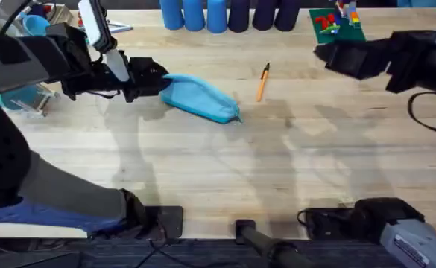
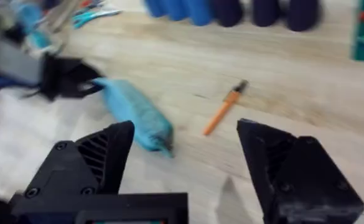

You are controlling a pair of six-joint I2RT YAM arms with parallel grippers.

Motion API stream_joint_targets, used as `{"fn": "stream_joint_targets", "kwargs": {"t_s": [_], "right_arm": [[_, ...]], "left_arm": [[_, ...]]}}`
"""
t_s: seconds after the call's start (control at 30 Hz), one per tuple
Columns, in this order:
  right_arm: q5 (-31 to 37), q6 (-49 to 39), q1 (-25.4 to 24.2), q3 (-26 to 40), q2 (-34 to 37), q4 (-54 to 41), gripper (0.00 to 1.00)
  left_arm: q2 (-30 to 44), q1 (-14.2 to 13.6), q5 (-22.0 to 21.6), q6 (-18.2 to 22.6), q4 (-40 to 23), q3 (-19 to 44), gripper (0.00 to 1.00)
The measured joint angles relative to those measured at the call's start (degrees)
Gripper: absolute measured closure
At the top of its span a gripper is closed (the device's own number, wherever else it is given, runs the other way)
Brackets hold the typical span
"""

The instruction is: Unzip the bag, pick up the pens from the table one at a time and place them inside, then zip the bag closed.

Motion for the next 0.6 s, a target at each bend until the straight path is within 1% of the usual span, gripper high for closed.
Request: {"fn": "stream_joint_targets", "kwargs": {"t_s": [0.13, 0.23, 0.4, 0.6], "right_arm": [[-5.9, -4.0, 2.9, 0.4, 0.0, -0.7, 0.006], [-8.1, -6.3, 5.5, 0.5, 0.0, -3.0, 0.006], [-9.5, -9.6, 9.8, 0.5, 0.0, -8.5, 0.006], [-8.4, -11.3, 10.8, 0.5, 0.0, -10.2, 0.006]], "left_arm": [[0.0, 0.0, 0.0, 0.0, 0.0, 0.0, 0.958], [0.0, 0.0, 0.0, 0.0, 0.0, 0.0, 0.958], [0.0, 0.0, 0.0, 0.0, 0.0, 0.0, 0.958], [0.0, 0.0, 0.0, 0.0, 0.0, 0.0, 0.958]]}}
